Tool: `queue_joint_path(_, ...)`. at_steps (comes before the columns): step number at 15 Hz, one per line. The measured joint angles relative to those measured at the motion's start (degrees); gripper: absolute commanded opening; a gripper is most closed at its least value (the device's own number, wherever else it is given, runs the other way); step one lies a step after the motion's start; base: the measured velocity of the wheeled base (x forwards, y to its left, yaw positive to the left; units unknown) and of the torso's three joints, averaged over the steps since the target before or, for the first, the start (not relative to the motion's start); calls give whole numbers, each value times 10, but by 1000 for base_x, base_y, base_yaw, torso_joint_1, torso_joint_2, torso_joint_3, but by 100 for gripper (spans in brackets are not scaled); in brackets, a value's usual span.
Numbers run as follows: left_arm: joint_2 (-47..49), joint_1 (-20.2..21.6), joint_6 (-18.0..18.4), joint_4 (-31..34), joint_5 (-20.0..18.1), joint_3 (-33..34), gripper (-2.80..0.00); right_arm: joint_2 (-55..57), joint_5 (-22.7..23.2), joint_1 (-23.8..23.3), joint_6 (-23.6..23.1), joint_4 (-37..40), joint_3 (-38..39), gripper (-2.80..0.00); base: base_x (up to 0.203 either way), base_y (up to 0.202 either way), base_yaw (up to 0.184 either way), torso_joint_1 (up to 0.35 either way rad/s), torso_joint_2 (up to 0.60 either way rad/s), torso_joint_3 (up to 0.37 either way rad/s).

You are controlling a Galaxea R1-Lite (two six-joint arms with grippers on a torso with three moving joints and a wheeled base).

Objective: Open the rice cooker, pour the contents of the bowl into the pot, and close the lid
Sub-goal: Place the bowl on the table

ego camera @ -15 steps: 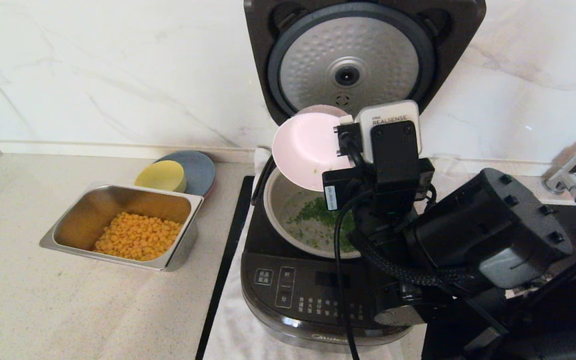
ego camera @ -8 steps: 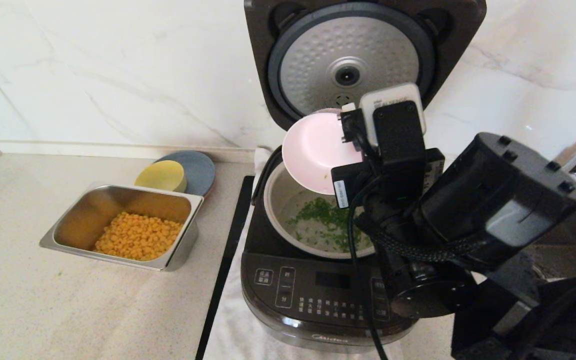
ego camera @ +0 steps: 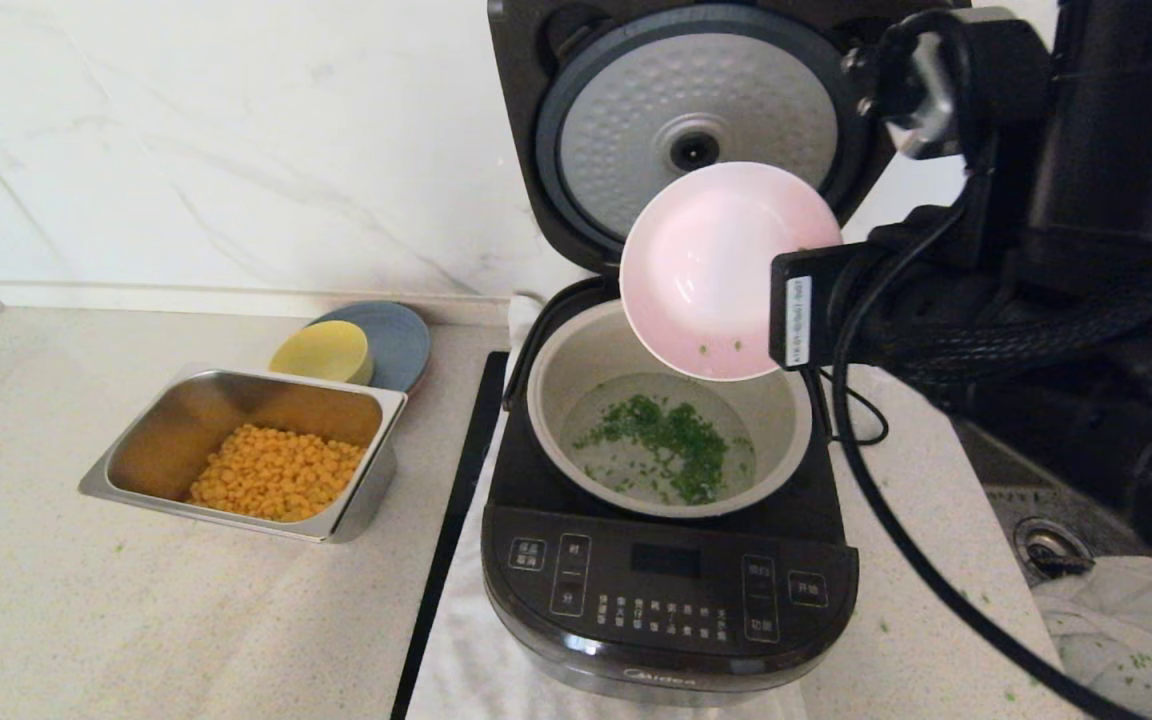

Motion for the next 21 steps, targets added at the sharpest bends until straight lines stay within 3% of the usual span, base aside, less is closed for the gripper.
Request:
queue_joint_path(4, 0, 0, 0, 0, 0, 0, -280, -62, 160, -57, 207, 368, -131, -280, 0, 0, 0, 0, 0, 0)
queue_joint_path(5, 0, 0, 0, 0, 0, 0, -280, -78, 199, -78, 233, 440, -144, -280, 0, 0, 0, 0, 0, 0)
queue_joint_path(8, 0, 0, 0, 0, 0, 0, -280, -128, 270, -114, 244, 571, -155, -280, 0, 0, 0, 0, 0, 0)
queue_joint_path(11, 0, 0, 0, 0, 0, 0, -280, -170, 324, -171, 251, 637, -152, -280, 0, 0, 0, 0, 0, 0)
queue_joint_path(14, 0, 0, 0, 0, 0, 0, -280, -200, 403, -276, 250, 663, -135, -280, 0, 0, 0, 0, 0, 0)
queue_joint_path(21, 0, 0, 0, 0, 0, 0, -280, -195, 577, -533, 210, 621, -6, -280, 0, 0, 0, 0, 0, 0)
